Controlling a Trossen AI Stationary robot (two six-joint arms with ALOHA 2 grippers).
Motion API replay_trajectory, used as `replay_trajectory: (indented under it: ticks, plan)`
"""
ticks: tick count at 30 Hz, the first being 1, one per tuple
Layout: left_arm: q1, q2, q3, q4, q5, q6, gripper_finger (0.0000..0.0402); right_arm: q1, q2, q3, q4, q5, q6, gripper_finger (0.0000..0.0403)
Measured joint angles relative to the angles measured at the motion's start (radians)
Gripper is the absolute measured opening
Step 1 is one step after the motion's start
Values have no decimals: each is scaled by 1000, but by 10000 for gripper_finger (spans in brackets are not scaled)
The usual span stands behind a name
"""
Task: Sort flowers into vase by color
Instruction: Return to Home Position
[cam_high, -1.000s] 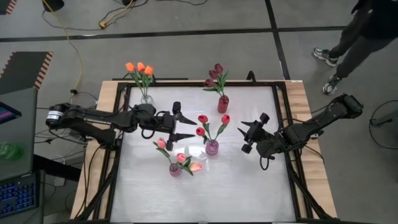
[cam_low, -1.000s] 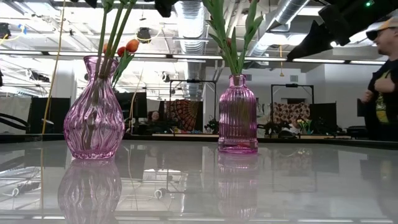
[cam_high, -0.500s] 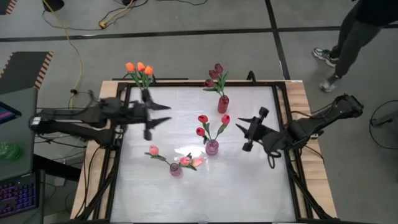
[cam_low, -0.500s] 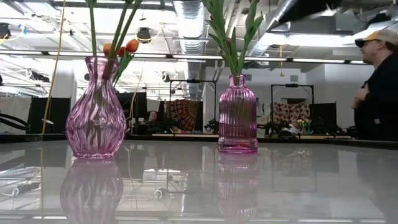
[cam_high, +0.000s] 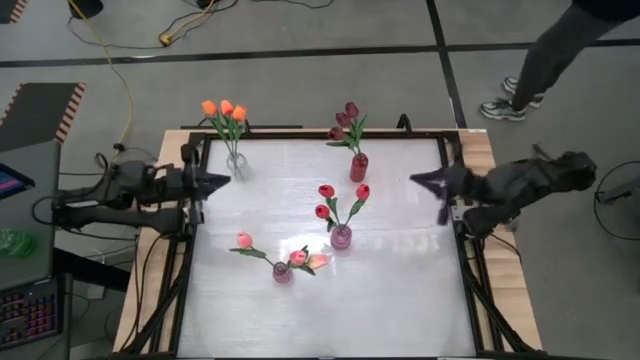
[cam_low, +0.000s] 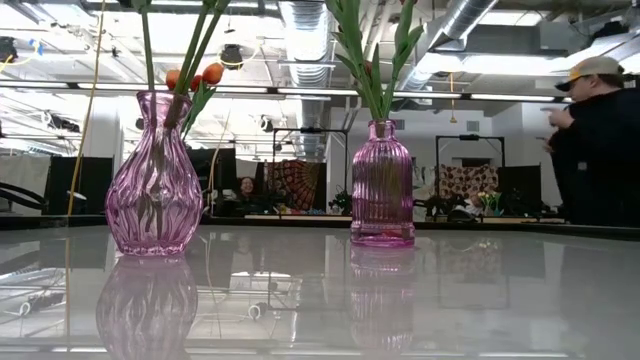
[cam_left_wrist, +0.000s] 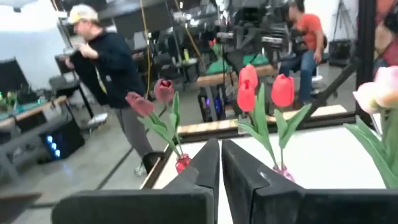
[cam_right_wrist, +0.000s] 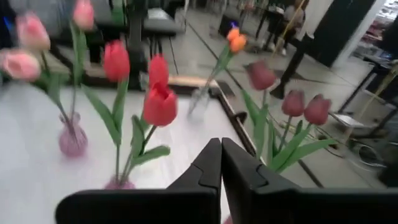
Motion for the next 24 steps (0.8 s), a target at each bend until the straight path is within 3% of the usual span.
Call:
replay_trajectory:
  ticks: [5,12,17,24]
  plan:
    - [0,-179,-164,80,-11,5,8,-104,-161,-93,73,-128,1,33]
    - [0,-390,-352,91,-37,-67,8,-212,-330,-385,305,-306,1,16]
    - [0,-380,-441,109,-80,-96,9,-275,-388,-604,498,-414,34,32]
    - [0,-368,-599,323,-85,-79,9,-364,-403,-783,651,-490,113,18]
